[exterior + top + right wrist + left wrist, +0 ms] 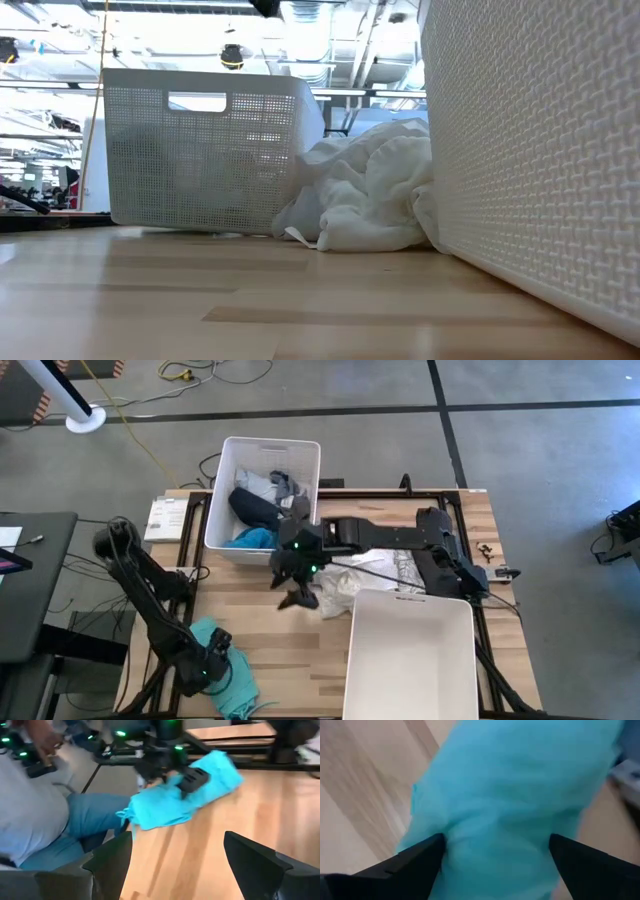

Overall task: Sort clothes
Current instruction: Put the light blue shorts into the top white laundry bin

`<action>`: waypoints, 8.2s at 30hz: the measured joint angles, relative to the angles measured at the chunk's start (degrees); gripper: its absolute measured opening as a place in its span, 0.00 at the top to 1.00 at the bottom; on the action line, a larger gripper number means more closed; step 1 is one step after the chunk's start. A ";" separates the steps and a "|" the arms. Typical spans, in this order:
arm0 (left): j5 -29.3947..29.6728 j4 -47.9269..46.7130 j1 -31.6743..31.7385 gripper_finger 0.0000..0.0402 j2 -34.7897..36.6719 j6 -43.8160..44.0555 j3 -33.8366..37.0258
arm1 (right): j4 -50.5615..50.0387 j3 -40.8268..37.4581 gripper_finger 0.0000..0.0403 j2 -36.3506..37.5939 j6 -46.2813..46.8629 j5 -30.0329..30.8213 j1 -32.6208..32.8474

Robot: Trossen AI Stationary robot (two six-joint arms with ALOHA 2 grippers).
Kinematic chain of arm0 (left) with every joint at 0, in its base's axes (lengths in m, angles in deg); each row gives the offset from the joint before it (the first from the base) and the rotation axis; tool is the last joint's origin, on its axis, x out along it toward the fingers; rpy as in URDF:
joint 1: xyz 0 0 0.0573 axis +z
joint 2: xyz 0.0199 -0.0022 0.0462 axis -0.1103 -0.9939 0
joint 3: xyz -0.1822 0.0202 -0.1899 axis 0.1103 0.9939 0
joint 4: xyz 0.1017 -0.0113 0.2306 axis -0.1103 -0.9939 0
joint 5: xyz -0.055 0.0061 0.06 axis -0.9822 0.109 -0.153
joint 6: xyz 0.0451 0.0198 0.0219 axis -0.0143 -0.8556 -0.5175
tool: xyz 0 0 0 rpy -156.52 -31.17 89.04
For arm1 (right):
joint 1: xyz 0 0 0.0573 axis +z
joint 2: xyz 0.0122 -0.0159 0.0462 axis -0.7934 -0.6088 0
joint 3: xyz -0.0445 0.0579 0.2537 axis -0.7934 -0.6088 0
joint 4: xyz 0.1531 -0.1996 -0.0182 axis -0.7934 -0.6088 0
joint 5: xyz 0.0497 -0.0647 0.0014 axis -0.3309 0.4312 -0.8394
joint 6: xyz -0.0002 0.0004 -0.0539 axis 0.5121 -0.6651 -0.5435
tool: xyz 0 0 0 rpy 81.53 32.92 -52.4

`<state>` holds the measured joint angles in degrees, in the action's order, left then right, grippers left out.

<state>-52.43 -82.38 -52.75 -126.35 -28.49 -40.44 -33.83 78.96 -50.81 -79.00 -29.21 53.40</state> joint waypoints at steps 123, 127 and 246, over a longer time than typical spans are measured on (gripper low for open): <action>69.74 -11.98 -2.76 0.78 3.59 -38.91 -28.63 | 11.45 -0.33 0.19 -0.20 -36.37 63.91 27.86; 69.40 -10.69 -1.45 0.78 5.83 -38.66 -28.63 | 14.65 -0.33 0.19 -0.22 -39.64 65.08 28.27; 36.52 4.33 3.75 0.47 18.10 0.06 8.67 | 36.15 -1.12 0.95 -0.95 -23.24 27.93 -15.68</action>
<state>-15.91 -78.05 -49.00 -108.25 -28.43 -31.76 2.32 77.85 -51.76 -102.24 -1.27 37.71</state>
